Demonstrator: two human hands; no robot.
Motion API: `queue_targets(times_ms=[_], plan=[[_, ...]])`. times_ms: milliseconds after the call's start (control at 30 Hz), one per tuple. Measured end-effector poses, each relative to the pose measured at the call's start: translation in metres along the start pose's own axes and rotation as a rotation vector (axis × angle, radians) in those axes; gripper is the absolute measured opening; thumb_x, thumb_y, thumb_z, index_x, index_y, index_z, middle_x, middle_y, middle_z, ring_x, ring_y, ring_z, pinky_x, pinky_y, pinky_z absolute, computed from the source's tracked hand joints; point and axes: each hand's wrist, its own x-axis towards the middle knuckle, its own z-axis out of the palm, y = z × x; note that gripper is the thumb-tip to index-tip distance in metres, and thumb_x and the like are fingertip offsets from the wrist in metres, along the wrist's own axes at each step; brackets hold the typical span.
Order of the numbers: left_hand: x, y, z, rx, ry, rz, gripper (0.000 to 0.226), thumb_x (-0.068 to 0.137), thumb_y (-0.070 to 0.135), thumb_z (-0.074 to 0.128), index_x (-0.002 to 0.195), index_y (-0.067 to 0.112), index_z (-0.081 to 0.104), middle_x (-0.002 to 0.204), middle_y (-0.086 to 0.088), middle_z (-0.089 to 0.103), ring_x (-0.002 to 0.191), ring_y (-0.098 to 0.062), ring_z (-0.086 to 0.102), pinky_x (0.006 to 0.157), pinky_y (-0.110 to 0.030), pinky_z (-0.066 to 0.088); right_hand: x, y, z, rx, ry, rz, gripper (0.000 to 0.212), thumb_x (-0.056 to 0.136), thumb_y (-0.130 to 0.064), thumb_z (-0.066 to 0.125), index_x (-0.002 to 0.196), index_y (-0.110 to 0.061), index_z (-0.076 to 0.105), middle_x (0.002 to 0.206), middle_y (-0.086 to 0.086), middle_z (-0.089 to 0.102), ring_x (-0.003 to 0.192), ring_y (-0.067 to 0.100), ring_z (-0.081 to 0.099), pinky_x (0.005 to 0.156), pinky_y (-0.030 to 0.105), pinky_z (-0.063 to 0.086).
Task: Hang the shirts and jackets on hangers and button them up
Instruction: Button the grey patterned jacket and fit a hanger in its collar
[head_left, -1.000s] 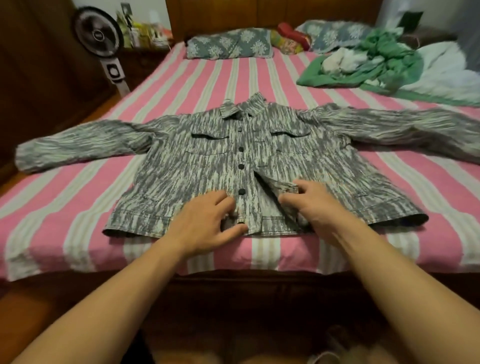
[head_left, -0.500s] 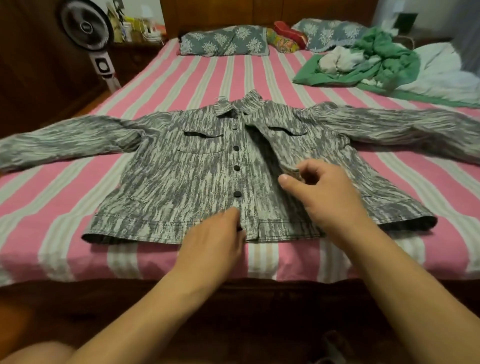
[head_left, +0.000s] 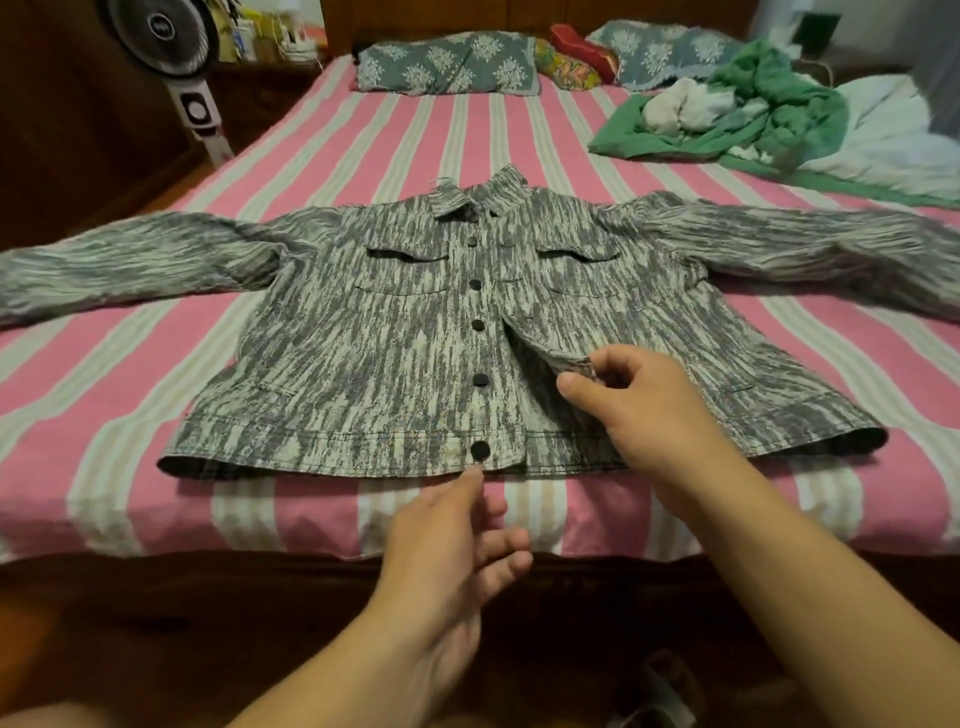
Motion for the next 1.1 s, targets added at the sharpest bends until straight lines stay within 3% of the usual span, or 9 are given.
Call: queue_targets(times_ms=[167, 300, 400, 567, 667, 800, 933, 1000, 1100], plan=[[0.007, 0.016, 0.004, -0.071, 0.096, 0.078, 0.017, 0.104, 0.026, 0.055, 0.103, 0.01, 0.058, 0.075, -0.007, 0.061, 0.038, -0.013, 0.055, 0.036, -0.023, 0.046, 0.002, -0.007, -0.002, 0.038, 0.023, 0.023, 0.026, 0.089, -0.021, 0.074, 0.07, -0.017, 0.058, 0.061, -0.005, 0.049, 0.055, 0.009, 0.045, 0.056, 0.027, 0.035], [0.006, 0.021, 0.007, -0.103, 0.083, -0.003, 0.029, 0.102, 0.034, 0.058, 0.087, 0.009, 0.057, 0.062, -0.005, 0.066, 0.038, -0.014, 0.056, 0.036, -0.021, 0.045, 0.005, -0.007, 0.001, 0.03, 0.029, 0.048, 0.026, 0.088, -0.023, 0.076, 0.068, -0.018, 0.06, 0.061, -0.005, 0.054, 0.058, 0.014, 0.051, 0.061, 0.031, 0.04], [0.007, 0.024, 0.009, -0.118, 0.057, -0.016, 0.027, 0.1, 0.037, 0.061, 0.093, 0.011, 0.059, 0.066, -0.006, 0.071, 0.042, -0.015, 0.059, 0.038, -0.023, 0.047, 0.007, -0.01, 0.004, 0.039, 0.017, 0.054, 0.027, 0.088, -0.02, 0.075, 0.067, -0.019, 0.058, 0.058, -0.008, 0.053, 0.056, 0.011, 0.052, 0.057, 0.028, 0.042], [0.019, 0.023, 0.016, -0.088, 0.04, -0.008, 0.019, 0.104, 0.023, 0.055, 0.098, 0.007, 0.063, 0.051, 0.002, 0.061, 0.037, -0.008, 0.055, 0.036, -0.019, 0.042, 0.007, -0.016, 0.009, -0.031, -0.005, 0.043, 0.027, 0.088, -0.019, 0.075, 0.071, -0.006, 0.059, 0.061, 0.001, 0.057, 0.058, 0.016, 0.056, 0.059, 0.035, 0.047], [0.017, 0.019, 0.016, -0.029, 0.058, 0.109, 0.024, 0.104, 0.022, 0.057, 0.086, 0.007, 0.057, 0.047, 0.002, 0.054, 0.035, -0.009, 0.05, 0.034, -0.019, 0.037, 0.006, -0.017, 0.008, -0.097, -0.071, 0.057, 0.033, 0.089, -0.022, 0.075, 0.08, 0.005, 0.059, 0.07, 0.011, 0.059, 0.062, 0.021, 0.058, 0.064, 0.04, 0.052], [0.015, 0.018, 0.011, 0.111, 0.045, 0.29, 0.037, 0.101, 0.025, 0.062, 0.069, 0.006, 0.056, 0.049, -0.002, 0.055, 0.04, -0.014, 0.05, 0.039, -0.024, 0.039, 0.003, -0.02, 0.004, -0.072, -0.123, 0.058, 0.021, 0.089, -0.022, 0.076, 0.075, -0.009, 0.068, 0.073, 0.007, 0.068, 0.069, 0.023, 0.067, 0.073, 0.045, 0.059], [0.023, 0.034, 0.004, 0.402, 0.093, 0.545, 0.042, 0.095, 0.027, 0.071, 0.058, 0.01, 0.058, 0.046, 0.003, 0.052, 0.043, -0.014, 0.044, 0.05, -0.031, 0.035, 0.003, -0.032, -0.005, 0.005, -0.043, -0.076, 0.015, 0.09, -0.022, 0.075, 0.078, -0.014, 0.071, 0.068, -0.001, 0.066, 0.065, 0.014, 0.063, 0.064, 0.033, 0.053], [0.024, 0.041, 0.003, 0.595, 0.109, 0.661, 0.048, 0.092, 0.033, 0.073, 0.056, 0.007, 0.056, 0.043, 0.009, 0.04, 0.041, -0.008, 0.031, 0.047, -0.031, 0.026, 0.002, -0.037, -0.004, -0.04, -0.09, -0.121, 0.015, 0.089, -0.022, 0.075, 0.077, -0.014, 0.071, 0.063, -0.004, 0.065, 0.06, 0.008, 0.06, 0.059, 0.026, 0.048], [0.031, 0.037, 0.002, 0.643, 0.073, 0.685, 0.052, 0.091, 0.035, 0.074, 0.059, -0.003, 0.057, 0.043, 0.009, 0.038, 0.042, -0.007, 0.028, 0.045, -0.029, 0.023, 0.0, -0.037, 0.012, -0.131, -0.196, -0.134, 0.015, 0.088, -0.019, 0.076, 0.075, -0.013, 0.071, 0.065, 0.002, 0.067, 0.06, 0.007, 0.057, 0.06, 0.029, 0.045]])
